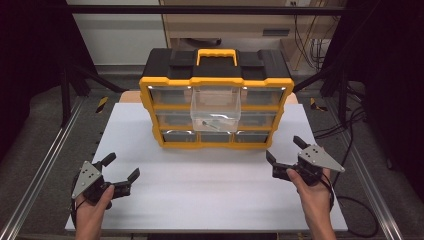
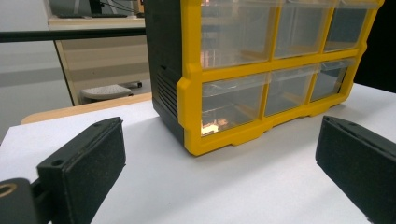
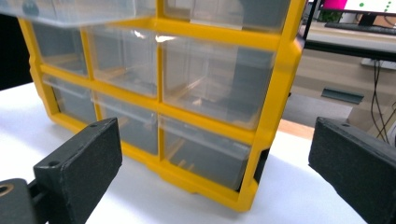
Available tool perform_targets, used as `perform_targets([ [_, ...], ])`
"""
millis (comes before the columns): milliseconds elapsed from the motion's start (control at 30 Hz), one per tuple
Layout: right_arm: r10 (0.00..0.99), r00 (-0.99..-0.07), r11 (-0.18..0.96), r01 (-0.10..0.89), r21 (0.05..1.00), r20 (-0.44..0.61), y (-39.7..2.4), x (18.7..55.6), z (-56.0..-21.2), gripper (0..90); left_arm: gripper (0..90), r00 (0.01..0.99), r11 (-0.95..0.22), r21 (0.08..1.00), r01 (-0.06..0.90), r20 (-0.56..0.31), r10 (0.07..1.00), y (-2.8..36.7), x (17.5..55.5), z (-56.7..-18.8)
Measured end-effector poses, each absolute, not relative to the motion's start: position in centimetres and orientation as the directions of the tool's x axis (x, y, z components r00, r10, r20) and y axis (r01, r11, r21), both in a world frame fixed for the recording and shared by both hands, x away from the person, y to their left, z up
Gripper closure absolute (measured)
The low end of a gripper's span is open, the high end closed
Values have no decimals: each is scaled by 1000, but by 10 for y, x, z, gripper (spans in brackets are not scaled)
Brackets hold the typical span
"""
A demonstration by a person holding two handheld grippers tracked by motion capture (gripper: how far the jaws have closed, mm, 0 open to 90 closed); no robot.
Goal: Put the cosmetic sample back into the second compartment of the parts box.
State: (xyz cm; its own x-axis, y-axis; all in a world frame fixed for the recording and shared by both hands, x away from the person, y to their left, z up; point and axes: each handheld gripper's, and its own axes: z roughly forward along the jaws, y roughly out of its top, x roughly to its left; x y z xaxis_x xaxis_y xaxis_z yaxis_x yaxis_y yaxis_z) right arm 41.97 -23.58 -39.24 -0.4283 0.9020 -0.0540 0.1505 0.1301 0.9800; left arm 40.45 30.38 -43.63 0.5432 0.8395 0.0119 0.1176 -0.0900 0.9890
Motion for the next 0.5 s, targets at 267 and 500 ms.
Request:
perform_targets([
  [267, 895, -444, 135, 171, 976, -46, -236, 417, -411, 30, 15, 555, -79, 992, 101, 9, 832, 296, 400, -432],
  [500, 883, -467, 144, 192, 971, -38, -237, 417, -430, 30, 15, 569, -70, 993, 93, 4, 823, 285, 396, -427],
])
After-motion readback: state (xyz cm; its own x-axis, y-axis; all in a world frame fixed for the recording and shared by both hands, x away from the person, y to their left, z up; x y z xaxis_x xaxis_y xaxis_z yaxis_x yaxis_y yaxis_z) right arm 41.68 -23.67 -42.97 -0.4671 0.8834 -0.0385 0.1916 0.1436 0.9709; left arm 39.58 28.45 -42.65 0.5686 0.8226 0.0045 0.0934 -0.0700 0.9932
